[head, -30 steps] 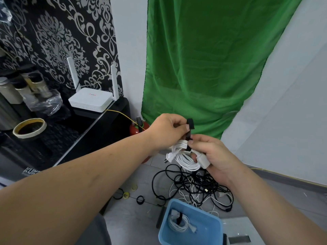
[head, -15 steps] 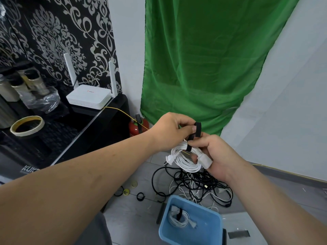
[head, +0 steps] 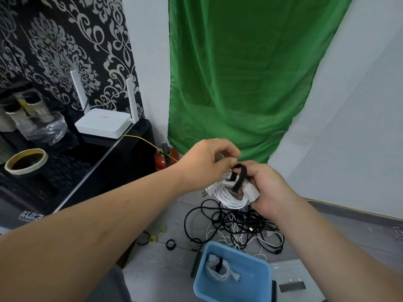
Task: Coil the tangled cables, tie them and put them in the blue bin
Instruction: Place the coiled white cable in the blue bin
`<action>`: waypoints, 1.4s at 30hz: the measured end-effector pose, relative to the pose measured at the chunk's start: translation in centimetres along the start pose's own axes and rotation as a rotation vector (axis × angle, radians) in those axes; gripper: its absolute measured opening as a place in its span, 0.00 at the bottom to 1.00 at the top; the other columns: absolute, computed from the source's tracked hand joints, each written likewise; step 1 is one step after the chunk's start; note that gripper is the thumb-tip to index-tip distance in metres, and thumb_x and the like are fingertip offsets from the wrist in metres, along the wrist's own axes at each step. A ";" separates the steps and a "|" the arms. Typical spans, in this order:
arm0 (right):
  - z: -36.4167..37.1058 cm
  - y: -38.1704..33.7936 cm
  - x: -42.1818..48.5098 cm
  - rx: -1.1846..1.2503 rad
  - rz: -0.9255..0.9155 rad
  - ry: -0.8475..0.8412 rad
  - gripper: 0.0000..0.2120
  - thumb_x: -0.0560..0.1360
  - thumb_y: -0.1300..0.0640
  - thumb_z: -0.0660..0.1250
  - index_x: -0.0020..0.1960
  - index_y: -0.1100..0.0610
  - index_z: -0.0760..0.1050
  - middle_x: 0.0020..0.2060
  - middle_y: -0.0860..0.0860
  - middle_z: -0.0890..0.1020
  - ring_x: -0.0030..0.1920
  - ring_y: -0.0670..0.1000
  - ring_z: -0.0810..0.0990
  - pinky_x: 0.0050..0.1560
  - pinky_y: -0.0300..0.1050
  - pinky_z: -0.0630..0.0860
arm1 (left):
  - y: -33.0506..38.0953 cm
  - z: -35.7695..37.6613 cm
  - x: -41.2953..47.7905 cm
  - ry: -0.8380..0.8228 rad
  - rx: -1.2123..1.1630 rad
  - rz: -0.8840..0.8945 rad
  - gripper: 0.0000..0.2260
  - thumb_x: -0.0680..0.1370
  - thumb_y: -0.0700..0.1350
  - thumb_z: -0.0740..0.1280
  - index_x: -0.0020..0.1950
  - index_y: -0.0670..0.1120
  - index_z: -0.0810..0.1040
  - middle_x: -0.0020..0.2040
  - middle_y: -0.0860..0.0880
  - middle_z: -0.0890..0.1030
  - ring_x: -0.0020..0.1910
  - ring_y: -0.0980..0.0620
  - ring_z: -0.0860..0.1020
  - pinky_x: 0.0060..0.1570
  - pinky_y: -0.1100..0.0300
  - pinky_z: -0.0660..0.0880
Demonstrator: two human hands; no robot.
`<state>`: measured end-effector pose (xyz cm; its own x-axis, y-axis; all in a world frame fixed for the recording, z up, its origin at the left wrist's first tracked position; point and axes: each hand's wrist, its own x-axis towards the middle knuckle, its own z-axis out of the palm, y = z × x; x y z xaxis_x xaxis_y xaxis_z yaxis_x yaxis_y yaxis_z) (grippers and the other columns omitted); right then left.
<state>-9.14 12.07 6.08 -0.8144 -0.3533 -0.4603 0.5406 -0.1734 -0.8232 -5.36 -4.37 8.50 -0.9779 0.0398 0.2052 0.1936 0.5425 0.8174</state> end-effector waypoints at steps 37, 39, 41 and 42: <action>-0.3 0.5 -0.5 -0.241 -0.022 0.139 0.05 0.82 0.62 0.64 0.49 0.57 0.76 0.32 0.55 0.78 0.25 0.50 0.73 0.22 0.39 0.68 | -0.9 0.8 -0.2 -0.324 0.232 -0.035 0.06 0.79 0.49 0.73 0.54 0.52 0.80 0.53 0.49 0.79 0.51 0.50 0.79 0.55 0.53 0.77; -0.2 0.4 -0.7 -0.243 -0.033 0.145 0.03 0.82 0.62 0.65 0.50 0.58 0.77 0.32 0.55 0.79 0.26 0.50 0.74 0.22 0.40 0.68 | -0.9 0.9 -0.2 -0.289 0.202 -0.055 0.05 0.78 0.48 0.73 0.52 0.51 0.80 0.50 0.50 0.80 0.48 0.51 0.80 0.50 0.59 0.77; -0.3 0.3 -0.8 -0.267 -0.065 0.166 0.04 0.80 0.63 0.66 0.49 0.57 0.78 0.31 0.54 0.81 0.26 0.50 0.76 0.24 0.40 0.68 | -0.9 1.0 -0.3 -0.237 0.130 -0.099 0.05 0.76 0.46 0.76 0.48 0.49 0.82 0.45 0.52 0.82 0.41 0.55 0.79 0.41 0.66 0.75; -0.3 0.4 -0.8 -0.279 -0.086 0.176 0.06 0.79 0.65 0.66 0.47 0.57 0.78 0.31 0.53 0.82 0.27 0.50 0.78 0.26 0.41 0.69 | -0.9 1.0 -0.2 -0.214 0.097 -0.123 0.05 0.75 0.46 0.77 0.48 0.48 0.83 0.43 0.51 0.83 0.38 0.57 0.78 0.37 0.68 0.74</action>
<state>-8.31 12.56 6.07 -0.8916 -0.1799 -0.4156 0.4095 0.0714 -0.9095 -5.37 -4.02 7.20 -0.9900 0.1397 -0.0199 0.0737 0.6319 0.7715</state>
